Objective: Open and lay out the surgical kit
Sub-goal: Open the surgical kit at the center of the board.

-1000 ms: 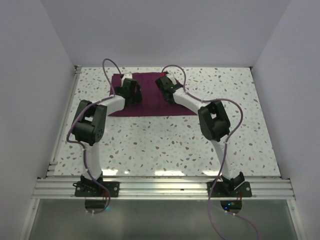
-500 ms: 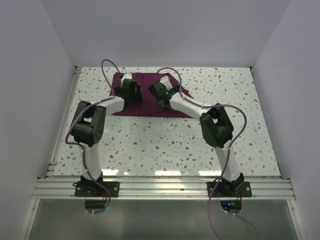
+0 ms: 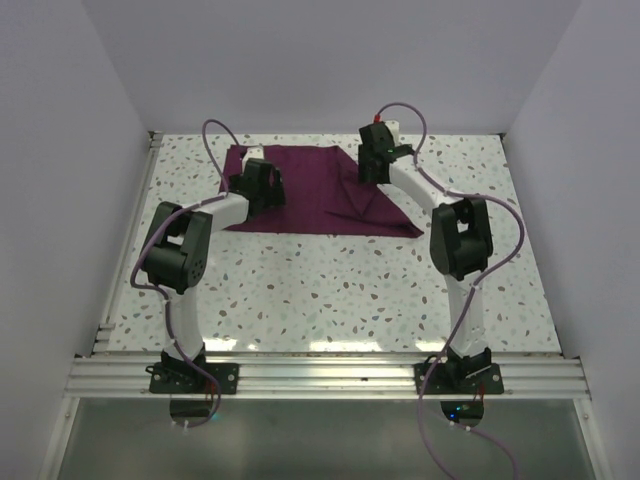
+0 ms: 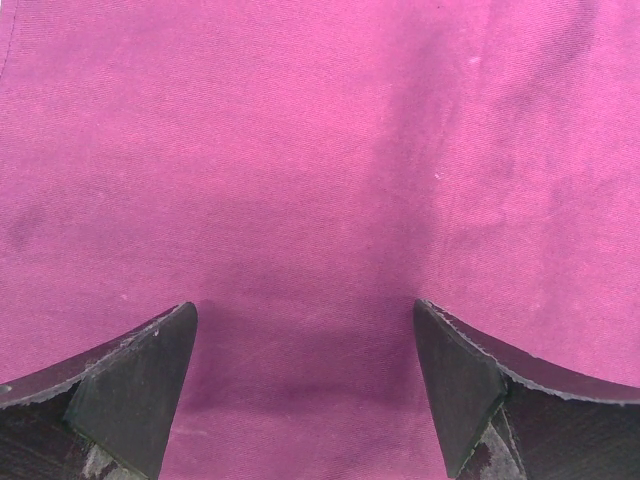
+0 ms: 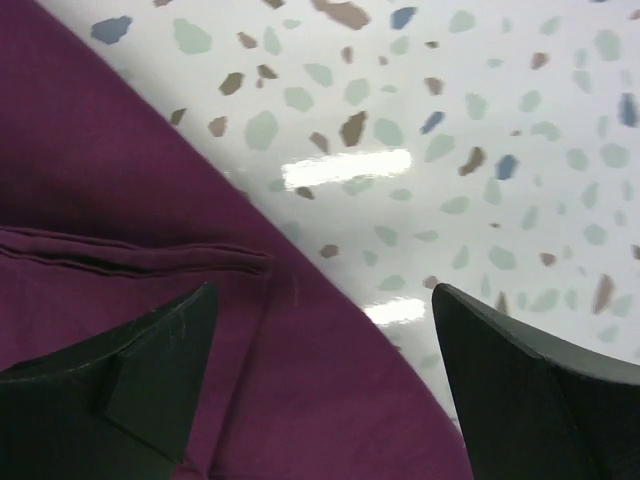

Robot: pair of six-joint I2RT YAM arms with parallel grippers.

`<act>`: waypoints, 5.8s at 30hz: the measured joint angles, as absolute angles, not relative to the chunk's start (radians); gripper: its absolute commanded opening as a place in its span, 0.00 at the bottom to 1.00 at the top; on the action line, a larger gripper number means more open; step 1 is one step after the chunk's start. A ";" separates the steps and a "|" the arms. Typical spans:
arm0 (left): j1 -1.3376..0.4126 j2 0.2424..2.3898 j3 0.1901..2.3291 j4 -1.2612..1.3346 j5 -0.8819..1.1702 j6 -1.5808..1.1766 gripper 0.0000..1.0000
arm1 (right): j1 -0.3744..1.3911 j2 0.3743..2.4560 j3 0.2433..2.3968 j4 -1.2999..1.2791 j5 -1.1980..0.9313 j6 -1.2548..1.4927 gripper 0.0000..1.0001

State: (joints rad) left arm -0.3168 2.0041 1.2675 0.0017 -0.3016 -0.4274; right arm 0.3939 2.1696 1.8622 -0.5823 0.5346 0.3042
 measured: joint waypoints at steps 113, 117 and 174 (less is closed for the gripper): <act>-0.341 1.555 0.951 0.066 -0.442 -0.488 0.94 | 0.631 2.275 1.805 -0.440 0.447 0.253 0.98; -0.341 1.555 0.950 0.066 -0.442 -0.488 0.94 | 0.643 2.248 1.765 -0.430 0.450 0.255 0.98; -0.341 1.569 0.918 0.097 -0.430 -0.487 0.94 | 0.710 2.200 1.687 -0.504 0.532 0.231 0.00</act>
State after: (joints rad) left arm -0.3408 1.5688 0.9176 0.0967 -0.4305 -0.4873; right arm 0.7105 2.2002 1.6867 -0.5041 0.5323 0.2314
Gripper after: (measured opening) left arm 0.936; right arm 0.025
